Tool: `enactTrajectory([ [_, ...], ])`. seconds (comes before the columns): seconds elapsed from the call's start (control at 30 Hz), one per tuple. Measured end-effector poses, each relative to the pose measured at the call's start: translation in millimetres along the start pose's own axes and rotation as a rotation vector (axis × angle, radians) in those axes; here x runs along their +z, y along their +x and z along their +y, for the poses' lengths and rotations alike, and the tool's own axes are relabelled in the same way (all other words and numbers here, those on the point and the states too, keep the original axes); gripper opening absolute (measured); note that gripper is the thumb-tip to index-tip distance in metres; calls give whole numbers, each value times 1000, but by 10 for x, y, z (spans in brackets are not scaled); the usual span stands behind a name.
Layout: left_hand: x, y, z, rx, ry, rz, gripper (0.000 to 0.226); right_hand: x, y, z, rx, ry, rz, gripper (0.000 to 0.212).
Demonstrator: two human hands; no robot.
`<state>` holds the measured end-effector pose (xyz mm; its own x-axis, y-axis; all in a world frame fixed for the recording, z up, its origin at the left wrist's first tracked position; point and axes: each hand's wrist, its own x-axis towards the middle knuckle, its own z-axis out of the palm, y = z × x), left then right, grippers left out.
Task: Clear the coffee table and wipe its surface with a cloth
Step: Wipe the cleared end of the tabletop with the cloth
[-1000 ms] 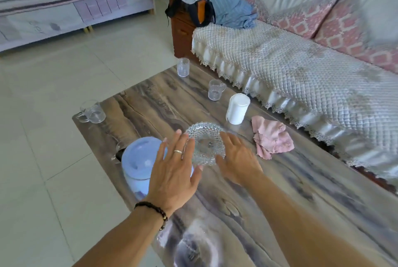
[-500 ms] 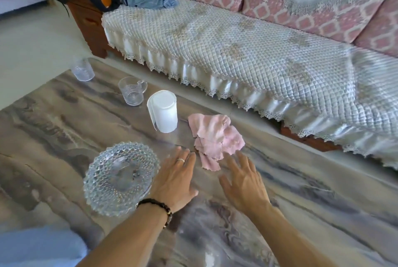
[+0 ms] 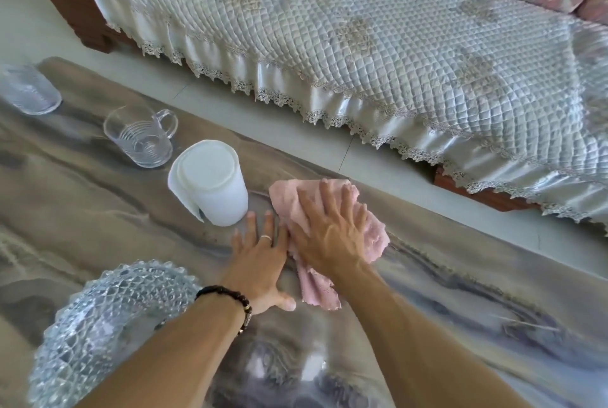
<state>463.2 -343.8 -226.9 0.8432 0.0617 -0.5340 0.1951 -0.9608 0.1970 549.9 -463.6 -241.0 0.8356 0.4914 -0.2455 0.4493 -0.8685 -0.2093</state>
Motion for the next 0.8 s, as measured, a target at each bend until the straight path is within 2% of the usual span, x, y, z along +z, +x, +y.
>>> enactTrajectory([
  [0.07, -40, 7, 42, -12, 10, -20, 128, -103, -9, 434, 75, -46, 42, 59],
  [0.17, -41, 33, 14, -4, -8, -9, 128, -288, 63, 1057, 405, 106, 104, 52],
  [0.23, -19, 54, -25, 4, -37, 3, 129, -209, 74, 935, 459, 123, 94, 52],
  [0.3, -5, 53, -31, 11, -54, 17, 129, -39, -13, 496, 286, 76, 133, 54],
  [0.37, 4, 43, -35, 13, -65, 27, 128, 77, -200, 206, 77, 52, 74, 59],
  [0.43, 8, 38, -63, 19, -71, 26, 128, 50, -317, 418, -19, -25, 1, 64],
  [0.5, 20, 30, -76, 23, -80, 25, 128, -38, -377, 935, 145, -90, 21, 57],
  [0.57, 14, 33, -85, 13, -84, 19, 128, -174, -345, 1295, 430, 62, 119, 51],
  [0.63, 12, 41, -62, 12, -78, 14, 127, -179, -233, 1196, 599, 157, 142, 52],
  [0.67, 11, 38, -50, 9, -66, 16, 127, -115, -186, 1009, 552, 115, 116, 53],
  [0.77, 14, 0, -42, 6, -20, 53, 123, 70, -441, 440, 25, 10, 41, 59],
  [0.8, 29, -26, -34, 12, -8, 65, 121, 102, -634, 466, -94, -38, 7, 62],
])
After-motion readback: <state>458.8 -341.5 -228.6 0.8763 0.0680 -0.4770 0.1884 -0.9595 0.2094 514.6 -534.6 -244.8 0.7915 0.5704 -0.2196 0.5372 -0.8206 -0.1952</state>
